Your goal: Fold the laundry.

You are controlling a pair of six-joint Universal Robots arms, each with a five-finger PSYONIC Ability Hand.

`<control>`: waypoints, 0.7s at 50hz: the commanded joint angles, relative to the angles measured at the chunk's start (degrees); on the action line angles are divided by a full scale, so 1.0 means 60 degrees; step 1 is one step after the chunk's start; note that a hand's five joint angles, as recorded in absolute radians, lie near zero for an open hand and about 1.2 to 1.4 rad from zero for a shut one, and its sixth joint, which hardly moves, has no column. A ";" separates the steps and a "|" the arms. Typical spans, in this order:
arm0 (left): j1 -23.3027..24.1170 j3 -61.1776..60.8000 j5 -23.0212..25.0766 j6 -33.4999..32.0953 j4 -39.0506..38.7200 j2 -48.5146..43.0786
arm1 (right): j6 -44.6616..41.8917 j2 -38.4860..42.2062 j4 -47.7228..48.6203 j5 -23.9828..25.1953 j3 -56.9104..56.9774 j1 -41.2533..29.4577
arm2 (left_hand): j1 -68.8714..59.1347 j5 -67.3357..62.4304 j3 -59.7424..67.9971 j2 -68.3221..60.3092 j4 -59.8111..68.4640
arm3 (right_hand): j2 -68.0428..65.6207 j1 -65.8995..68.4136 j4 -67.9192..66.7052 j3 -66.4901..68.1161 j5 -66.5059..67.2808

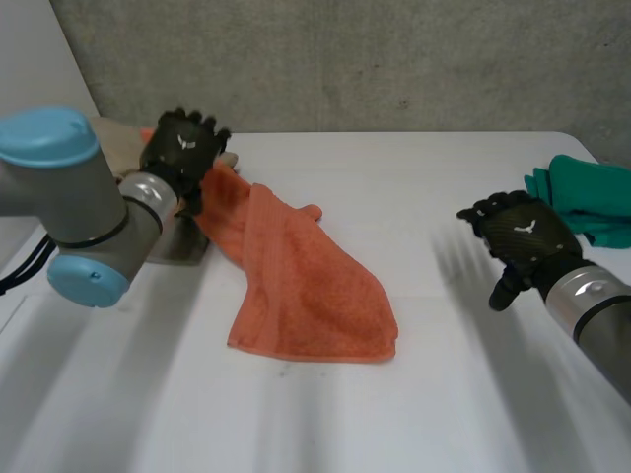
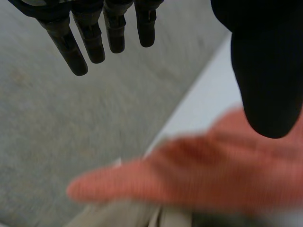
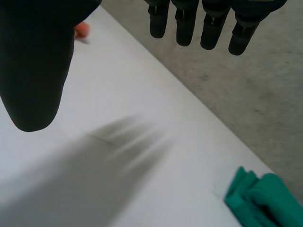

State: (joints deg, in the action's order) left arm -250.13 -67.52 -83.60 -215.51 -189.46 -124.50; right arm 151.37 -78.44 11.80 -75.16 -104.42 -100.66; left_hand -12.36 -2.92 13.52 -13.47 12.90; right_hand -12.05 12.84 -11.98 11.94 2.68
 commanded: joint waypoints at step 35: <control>0.2868 0.0165 -0.0159 0.5260 0.0681 0.1678 | 0.1020 -0.0710 -0.0003 -0.0626 -0.0365 -0.0142 | -1.1273 -1.1181 1.1080 -1.1089 1.1183 | 0.0342 -0.0473 0.0329 -0.0324 -0.0447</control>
State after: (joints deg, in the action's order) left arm -237.54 -64.43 -83.67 -189.70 -192.17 -115.66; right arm 153.46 -81.02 11.91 -77.99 -107.02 -101.50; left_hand -66.56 -54.88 68.69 -68.54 68.60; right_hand -12.05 12.84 -11.98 11.94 2.68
